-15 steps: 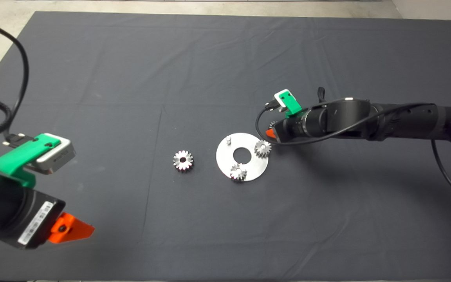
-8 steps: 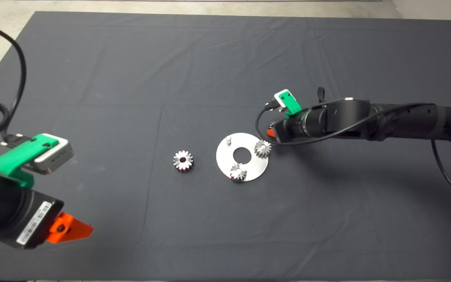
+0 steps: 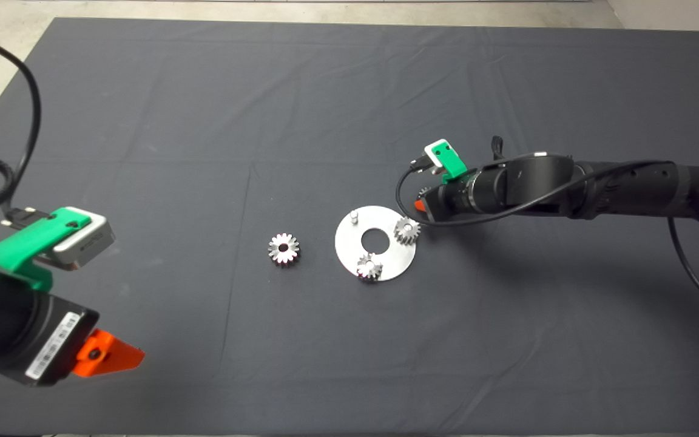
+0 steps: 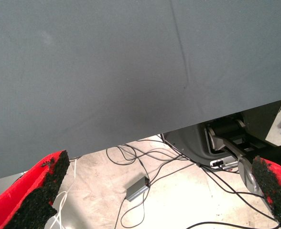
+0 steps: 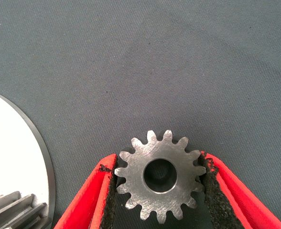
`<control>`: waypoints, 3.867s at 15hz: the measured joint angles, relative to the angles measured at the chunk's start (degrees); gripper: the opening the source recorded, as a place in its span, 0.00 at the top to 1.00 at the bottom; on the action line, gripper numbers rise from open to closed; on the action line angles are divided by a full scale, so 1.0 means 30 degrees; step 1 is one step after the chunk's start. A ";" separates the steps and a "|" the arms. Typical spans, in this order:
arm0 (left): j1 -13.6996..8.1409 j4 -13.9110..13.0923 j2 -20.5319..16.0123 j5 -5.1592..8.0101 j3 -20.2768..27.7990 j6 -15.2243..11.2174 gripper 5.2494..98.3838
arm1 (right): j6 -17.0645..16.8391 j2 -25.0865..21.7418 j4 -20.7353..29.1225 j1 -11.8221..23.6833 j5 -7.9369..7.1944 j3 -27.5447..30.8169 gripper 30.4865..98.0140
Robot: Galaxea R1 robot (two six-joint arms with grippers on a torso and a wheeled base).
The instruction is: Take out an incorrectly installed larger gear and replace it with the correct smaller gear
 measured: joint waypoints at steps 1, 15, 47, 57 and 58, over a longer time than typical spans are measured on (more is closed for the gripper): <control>0.0000 0.0000 0.0000 0.0000 0.0000 -0.0002 0.01 | 0.0000 0.0008 -0.0049 -0.0016 -0.0003 -0.0004 0.81; 0.0000 -0.0060 -0.0016 0.0000 0.0000 0.0000 0.01 | 0.0028 0.0219 -0.0085 0.0118 -0.0105 -0.0232 0.85; 0.0000 -0.0122 -0.0313 0.0000 0.0008 0.0000 0.01 | 0.1755 0.5929 0.2353 0.2682 -0.3095 0.0211 0.85; 0.0000 -0.0122 -0.0321 0.0003 0.0008 0.0000 0.01 | 0.1739 0.5929 0.2369 0.2377 -0.3095 0.0211 0.85; 0.0000 -0.0122 -0.0321 0.0000 0.0008 0.0000 0.01 | 0.1739 0.5932 0.2361 0.2377 -0.3095 0.0211 0.85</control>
